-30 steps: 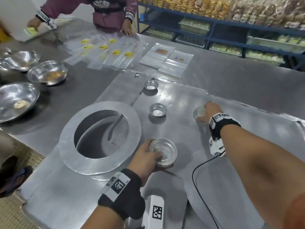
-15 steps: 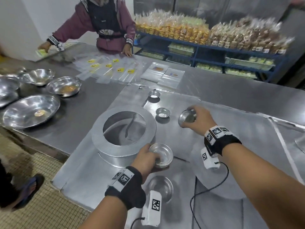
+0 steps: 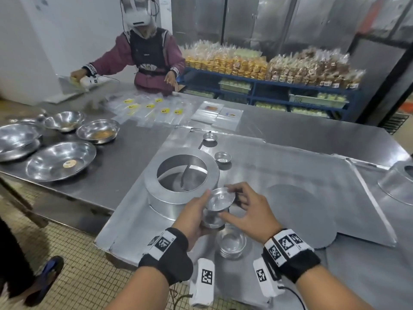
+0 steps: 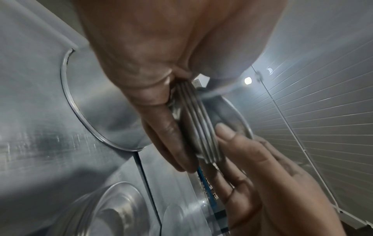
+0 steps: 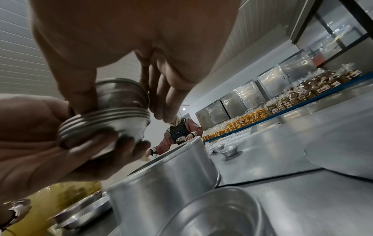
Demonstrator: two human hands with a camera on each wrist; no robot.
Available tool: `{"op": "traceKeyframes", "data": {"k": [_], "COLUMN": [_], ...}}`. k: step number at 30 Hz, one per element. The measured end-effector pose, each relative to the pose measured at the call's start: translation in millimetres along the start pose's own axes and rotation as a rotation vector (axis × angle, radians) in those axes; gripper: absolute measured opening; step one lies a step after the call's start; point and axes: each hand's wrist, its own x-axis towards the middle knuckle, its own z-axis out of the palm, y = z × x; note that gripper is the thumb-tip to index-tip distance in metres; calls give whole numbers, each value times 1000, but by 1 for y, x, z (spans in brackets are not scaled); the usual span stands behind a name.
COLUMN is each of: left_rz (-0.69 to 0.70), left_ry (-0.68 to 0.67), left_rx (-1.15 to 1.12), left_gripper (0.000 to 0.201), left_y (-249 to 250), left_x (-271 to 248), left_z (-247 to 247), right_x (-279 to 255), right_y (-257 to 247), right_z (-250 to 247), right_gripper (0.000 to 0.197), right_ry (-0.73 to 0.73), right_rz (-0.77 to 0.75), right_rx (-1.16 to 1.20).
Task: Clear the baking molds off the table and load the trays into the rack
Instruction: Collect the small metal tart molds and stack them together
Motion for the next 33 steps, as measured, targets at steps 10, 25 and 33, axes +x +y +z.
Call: {"op": "traceKeyframes", "data": {"k": [10, 25, 33], "left_rz": [74, 117, 129], "left_ry": [131, 400, 452], "left_rx": [4, -136, -28], "left_gripper": [31, 28, 25], "left_y": [8, 34, 27], "left_x": [12, 87, 100], "left_z": [-10, -24, -36], "right_x": [17, 192, 282], "right_y": [6, 104, 164], "right_z": [-4, -37, -18], "right_gripper": [69, 55, 85], "right_ry": [-301, -278, -377], "right_rz": [61, 259, 297], "right_rx": [37, -651, -812]}}
